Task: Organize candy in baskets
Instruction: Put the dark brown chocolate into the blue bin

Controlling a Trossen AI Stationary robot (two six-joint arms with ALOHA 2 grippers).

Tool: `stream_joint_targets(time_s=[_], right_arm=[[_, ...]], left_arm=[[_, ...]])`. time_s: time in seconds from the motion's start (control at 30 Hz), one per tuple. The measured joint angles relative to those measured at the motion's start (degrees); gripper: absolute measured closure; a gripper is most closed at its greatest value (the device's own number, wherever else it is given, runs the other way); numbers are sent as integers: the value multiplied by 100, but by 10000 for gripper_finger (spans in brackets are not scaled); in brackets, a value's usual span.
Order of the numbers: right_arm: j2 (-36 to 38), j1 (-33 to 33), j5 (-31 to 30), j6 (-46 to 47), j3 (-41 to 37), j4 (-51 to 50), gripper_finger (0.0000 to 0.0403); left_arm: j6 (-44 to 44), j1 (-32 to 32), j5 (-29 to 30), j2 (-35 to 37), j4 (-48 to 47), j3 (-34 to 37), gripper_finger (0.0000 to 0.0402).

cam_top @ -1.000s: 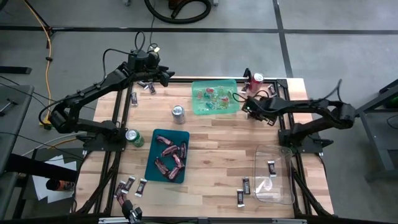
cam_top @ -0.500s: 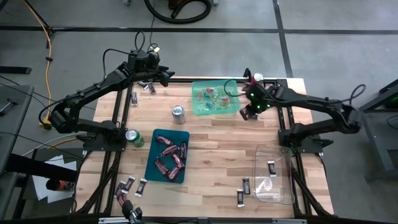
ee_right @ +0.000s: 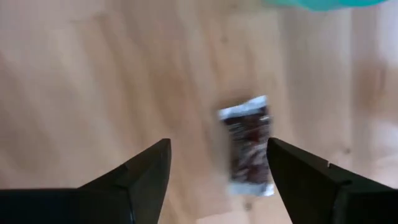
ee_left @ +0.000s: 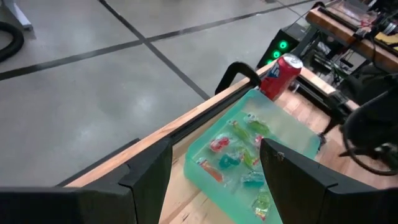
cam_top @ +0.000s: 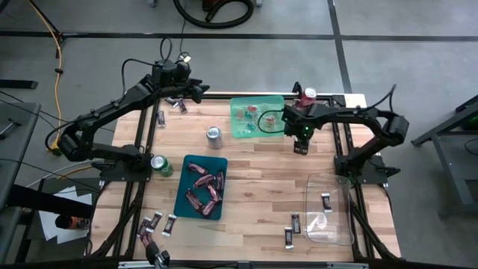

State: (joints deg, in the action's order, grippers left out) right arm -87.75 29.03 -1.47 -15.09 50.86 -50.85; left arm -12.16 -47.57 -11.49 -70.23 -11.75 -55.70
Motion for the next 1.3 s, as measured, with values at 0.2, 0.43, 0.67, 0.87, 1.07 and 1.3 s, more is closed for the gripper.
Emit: stream_joint_targets(time_s=[0.2,0.43,0.67,0.87,1.07,1.3], right_arm=[[-17,149,-704,-438,-164,520,140],[-237,260,-395,-1064,-476,610,140],[-319,194,-460,-658,-643,872,174],[-126,183,-736,-249,-365,582,353],[797,140,-584,561,79,-17,375],[2267,-435,2422,2637,373,-295,386]], left_arm=[[-27,0,0,69,10,-2,172],[-126,0,2,72,7,-2,172],[-128,0,2,72,9,-2,172],[-400,0,-149,74,402,-2,172],[-490,17,-756,85,1303,-2,172],[-582,134,-796,85,1948,-2,172]])
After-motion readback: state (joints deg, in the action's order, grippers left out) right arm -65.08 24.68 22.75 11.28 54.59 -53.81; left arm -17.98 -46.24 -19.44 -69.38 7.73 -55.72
